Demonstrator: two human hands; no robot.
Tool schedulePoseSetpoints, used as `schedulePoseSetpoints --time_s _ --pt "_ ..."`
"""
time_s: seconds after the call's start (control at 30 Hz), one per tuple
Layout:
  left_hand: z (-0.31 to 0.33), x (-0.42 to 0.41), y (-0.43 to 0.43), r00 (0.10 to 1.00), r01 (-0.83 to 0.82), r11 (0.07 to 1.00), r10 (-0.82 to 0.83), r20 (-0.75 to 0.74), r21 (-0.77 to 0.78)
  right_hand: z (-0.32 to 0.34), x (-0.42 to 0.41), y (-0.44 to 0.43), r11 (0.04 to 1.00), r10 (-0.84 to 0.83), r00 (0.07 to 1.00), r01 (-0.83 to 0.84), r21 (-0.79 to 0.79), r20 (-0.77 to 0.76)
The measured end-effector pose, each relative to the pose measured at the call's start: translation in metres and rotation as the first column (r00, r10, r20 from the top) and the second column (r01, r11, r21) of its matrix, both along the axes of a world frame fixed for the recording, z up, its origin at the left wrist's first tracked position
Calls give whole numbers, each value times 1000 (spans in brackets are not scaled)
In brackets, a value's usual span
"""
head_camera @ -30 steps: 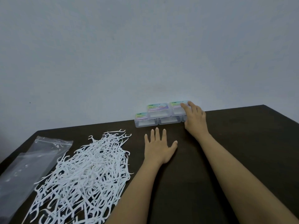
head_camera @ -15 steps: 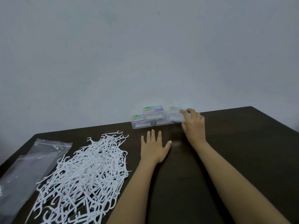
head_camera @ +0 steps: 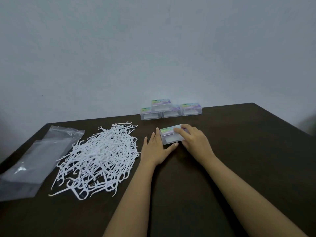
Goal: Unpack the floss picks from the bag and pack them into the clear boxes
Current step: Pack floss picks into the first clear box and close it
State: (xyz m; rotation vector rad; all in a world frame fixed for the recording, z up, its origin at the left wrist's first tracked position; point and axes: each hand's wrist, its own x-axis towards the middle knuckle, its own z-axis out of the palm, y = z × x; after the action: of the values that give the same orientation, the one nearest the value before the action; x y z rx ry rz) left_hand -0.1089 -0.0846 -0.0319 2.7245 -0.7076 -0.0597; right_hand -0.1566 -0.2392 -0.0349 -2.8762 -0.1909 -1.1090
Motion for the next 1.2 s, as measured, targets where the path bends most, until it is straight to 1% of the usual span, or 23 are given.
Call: schedulePoseSetpoints --time_s 0.13,0.2,0.27,0.33,0.43,0.53,0.6,0.73,0.8,0.87,0.93,1.03,1.13,1.2 --pt "-7 -9 14 1000 11 995 -10 11 -102 -1 -19 10 998 68 996 -67 15 -58" --pt "-10 -13 21 999 24 989 -21 24 -148 0 -27 13 995 99 992 -99 -1 -75" --pt "-10 -18 25 999 39 987 -35 27 -157 1 -33 16 992 102 991 -108 -72 -81" --pt "-8 -23 28 999 39 984 -35 25 -172 4 -37 19 985 72 994 -83 -151 -76" --pt "-7 -29 31 999 41 979 -34 43 -200 7 -39 22 970 33 999 -39 -240 -31" --pt "-8 -32 33 999 26 976 -18 41 -218 11 -39 28 921 -13 1000 3 -389 -22" --pt "-9 -33 33 999 10 976 -2 38 -219 11 -37 31 885 -32 997 -4 -466 -69" --pt "-9 -34 33 999 9 978 -2 33 -210 18 -39 37 842 -40 967 -104 -530 -253" --pt "-9 -34 33 999 13 977 -6 35 -215 19 -39 40 786 -80 944 -137 -603 -320" --pt "-9 -35 34 999 16 975 -8 34 -220 21 -41 43 767 -80 928 -176 -617 -364" --pt "-8 -36 35 999 17 977 -10 36 -215 22 -40 45 733 -78 932 -187 -654 -355" --pt "-8 -39 35 999 22 979 -13 43 -204 26 -44 49 750 -113 916 -175 -638 -385" --pt "-11 -39 36 997 25 985 -11 79 -171 30 -46 51 737 -31 950 -188 -649 -310" --pt "-11 -40 37 996 34 986 -19 90 -163 27 -44 49 717 -37 953 -185 -673 -301"
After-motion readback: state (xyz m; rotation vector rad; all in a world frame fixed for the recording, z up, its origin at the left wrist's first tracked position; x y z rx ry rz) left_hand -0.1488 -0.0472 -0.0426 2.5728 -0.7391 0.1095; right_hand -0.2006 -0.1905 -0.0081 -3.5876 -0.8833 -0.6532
